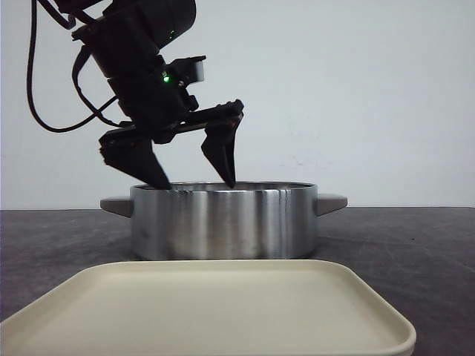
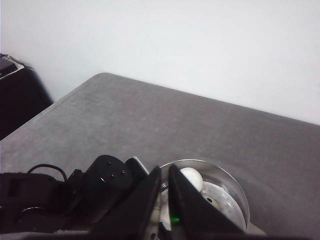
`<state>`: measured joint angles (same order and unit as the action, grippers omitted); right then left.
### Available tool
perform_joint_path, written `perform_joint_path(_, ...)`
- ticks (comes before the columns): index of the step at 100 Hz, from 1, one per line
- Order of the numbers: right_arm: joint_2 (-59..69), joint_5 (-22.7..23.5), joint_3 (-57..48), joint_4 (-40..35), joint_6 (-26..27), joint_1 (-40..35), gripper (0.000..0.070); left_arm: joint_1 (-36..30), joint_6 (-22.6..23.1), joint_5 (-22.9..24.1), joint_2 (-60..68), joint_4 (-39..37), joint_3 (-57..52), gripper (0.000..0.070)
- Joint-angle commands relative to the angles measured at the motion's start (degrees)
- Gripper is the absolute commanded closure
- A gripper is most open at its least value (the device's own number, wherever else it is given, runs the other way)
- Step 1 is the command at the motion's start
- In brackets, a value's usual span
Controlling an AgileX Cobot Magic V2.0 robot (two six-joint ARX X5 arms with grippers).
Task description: Steam buns
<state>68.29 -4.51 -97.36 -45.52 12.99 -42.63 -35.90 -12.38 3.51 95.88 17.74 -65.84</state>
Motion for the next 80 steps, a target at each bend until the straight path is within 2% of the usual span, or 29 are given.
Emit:
perform_joint_path(1, 0.61, -0.04, -1.2, 0.2, -1.01, -0.42, 0.0684, -0.33, -1.16, -0.11, -1.36, 0.7, -1.51, 0.0063)
perform_joint_path(5, 0.61, -0.07, -1.2, -0.11, -1.49, -0.42, 0.0684, -0.33, -2.38, -0.11, -2.73, 1.75, -1.51, 0.0085)
perform_joint_path(7, 0.61, -0.07, -1.2, -0.33, -1.79, -0.42, 0.0684, -0.33, -2.86, -0.09, -3.61, 2.54, -1.51, 0.0124)
perform_joint_path(13, 0.61, -0.46, -1.2, -0.98, -2.84, -0.42, 0.0684, -0.55, -3.3, -0.09, -6.49, 4.98, -1.49, 0.0324)
perform_joint_path(14, 0.61, -0.63, -1.18, -1.09, -3.02, -0.42, 0.0684, -0.59, -3.26, -0.09, -7.37, 5.53, -1.49, 0.0384)
perform_joint_path(15, 0.61, -0.87, -1.18, -1.25, -3.08, -0.42, 0.0684, -0.61, -3.23, -0.09, -7.67, 5.7, -1.49, 0.0404)
perform_joint_path(16, 0.59, -1.22, -1.16, -1.33, -3.17, -0.42, 0.0684, -0.66, -3.17, -0.07, -8.52, 6.27, -1.46, 0.0461)
perform_joint_path(22, 0.46, -3.43, -0.72, -2.14, -3.41, -0.42, 0.0684, -0.74, -2.67, -0.04, -12.02, 7.98, -1.38, 0.0635)
perform_joint_path(25, 0.28, -4.59, -0.22, -2.45, -3.41, -0.42, 0.0684, -0.74, -2.36, 0.0, -14.16, 8.74, -1.2, 0.0699)
perform_joint_path(34, -1.4, -6.88, 3.3, -1.79, -3.41, -0.48, 0.0684, -0.74, -2.23, 0.76, -21.35, 10.73, -0.46, 0.07)
perform_joint_path(42, -4.2, -8.07, 9.38, 1.86, -3.41, -0.63, 0.0684, -0.7, -1.97, 2.78, -28.46, 11.32, 1.53, 0.07)
perform_joint_path(60, -13.79, -7.98, 30.36, 18.75, -3.61, -1.44, 0.0684, 0.11, -2.51, 11.67, -46.31, 11.47, 12.09, 0.07)
perform_joint_path(80, -23.34, -8.48, 49.64, 37.33, -2.62, -1.55, 0.0684, 3.43, -6.93, 14.78, -65.37, 12.31, 23.17, 0.07)
